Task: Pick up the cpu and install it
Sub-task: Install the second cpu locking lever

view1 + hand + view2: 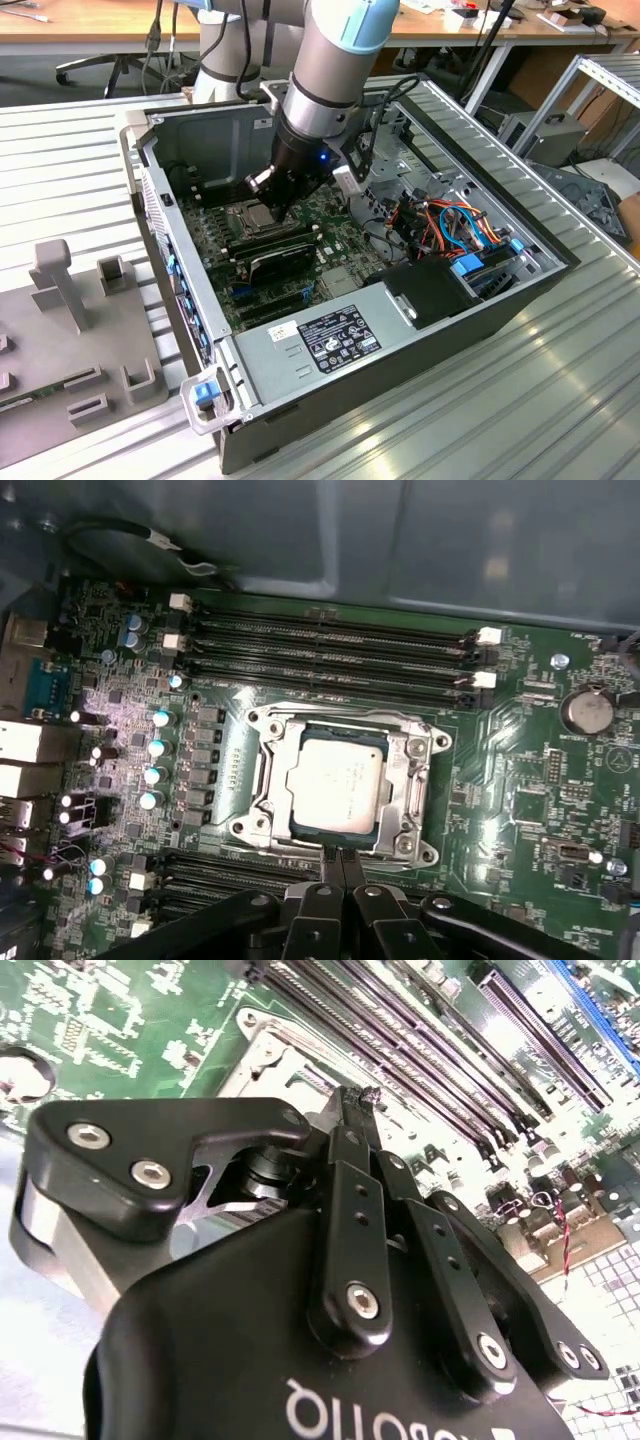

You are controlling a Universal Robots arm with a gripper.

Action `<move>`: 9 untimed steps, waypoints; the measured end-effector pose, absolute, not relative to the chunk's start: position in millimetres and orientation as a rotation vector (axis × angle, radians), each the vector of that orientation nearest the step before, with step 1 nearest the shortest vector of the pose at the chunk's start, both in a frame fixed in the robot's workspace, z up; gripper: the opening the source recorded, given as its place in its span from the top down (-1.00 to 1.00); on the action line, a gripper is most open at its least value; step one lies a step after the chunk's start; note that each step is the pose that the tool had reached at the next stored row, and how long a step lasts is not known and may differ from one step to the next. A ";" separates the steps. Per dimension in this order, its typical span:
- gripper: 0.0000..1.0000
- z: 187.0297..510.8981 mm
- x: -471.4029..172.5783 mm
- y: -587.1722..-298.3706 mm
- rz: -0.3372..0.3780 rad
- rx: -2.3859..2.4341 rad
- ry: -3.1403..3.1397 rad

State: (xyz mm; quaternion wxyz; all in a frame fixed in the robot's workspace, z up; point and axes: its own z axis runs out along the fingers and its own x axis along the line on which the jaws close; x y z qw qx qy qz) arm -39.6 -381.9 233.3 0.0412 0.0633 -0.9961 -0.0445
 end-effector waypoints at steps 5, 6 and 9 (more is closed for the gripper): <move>0.79 237.3 -37.1 -381.7 -0.137 0.193 -3.049; 0.79 237.5 -37.1 -381.7 -0.137 0.194 -3.049; 0.79 237.6 -37.1 -381.7 -0.137 0.194 -3.049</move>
